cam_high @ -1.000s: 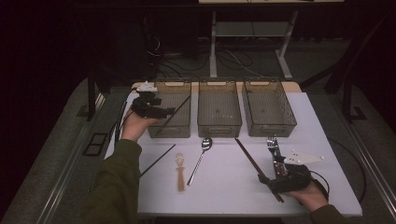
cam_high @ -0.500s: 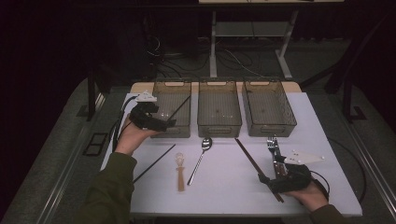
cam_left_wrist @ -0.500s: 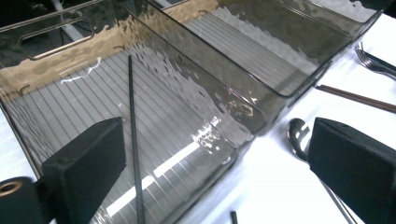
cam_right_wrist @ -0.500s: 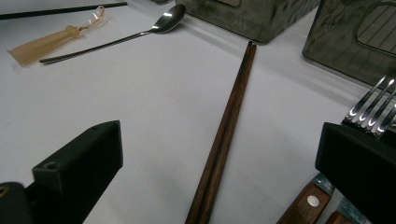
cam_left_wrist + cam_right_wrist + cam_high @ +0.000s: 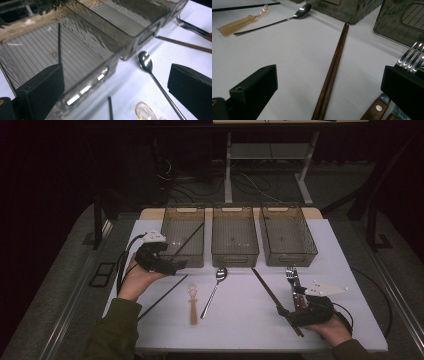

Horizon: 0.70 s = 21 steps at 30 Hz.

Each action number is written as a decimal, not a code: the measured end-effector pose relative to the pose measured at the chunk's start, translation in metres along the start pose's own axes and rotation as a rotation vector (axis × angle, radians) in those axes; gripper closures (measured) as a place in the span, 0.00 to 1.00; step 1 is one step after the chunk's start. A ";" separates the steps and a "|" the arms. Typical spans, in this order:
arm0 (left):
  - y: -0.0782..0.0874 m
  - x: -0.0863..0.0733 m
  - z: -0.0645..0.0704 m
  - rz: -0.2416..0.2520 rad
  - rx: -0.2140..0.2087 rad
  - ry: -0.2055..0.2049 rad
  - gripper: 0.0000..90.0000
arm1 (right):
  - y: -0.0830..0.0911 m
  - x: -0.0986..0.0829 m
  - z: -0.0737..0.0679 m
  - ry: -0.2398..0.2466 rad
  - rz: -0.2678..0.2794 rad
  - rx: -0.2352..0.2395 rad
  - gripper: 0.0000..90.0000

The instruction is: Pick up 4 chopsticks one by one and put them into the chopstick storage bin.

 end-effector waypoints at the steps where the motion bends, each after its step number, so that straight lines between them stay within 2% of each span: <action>1: 0.001 -0.003 0.002 0.005 0.000 0.002 0.00 | 0.000 0.000 0.000 -0.001 0.001 0.000 0.01; 4: 0.003 -0.012 0.006 0.014 -0.001 0.009 0.00 | 0.000 0.000 0.000 0.001 -0.001 -0.001 0.01; 8: 0.007 -0.024 0.012 0.012 0.000 -0.010 0.01 | 0.001 0.000 0.000 0.008 0.003 -0.003 0.01; 11: 0.010 -0.032 0.015 0.023 0.000 -0.009 0.04 | 0.001 0.000 0.000 0.003 0.004 -0.004 0.01; 21: 0.025 -0.070 0.014 0.008 0.008 0.020 0.19 | 0.000 0.000 0.000 0.008 0.001 -0.004 0.01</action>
Point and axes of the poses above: each handheld gripper's, and its own axes: y roughly backward along the jaws, x roughly out of its top, z roughly to its right, the point moved 7 cm from there along -y, roughly forward along the jaws, and after that the axes turned 6 degrees about x, right-handed, at the moved point
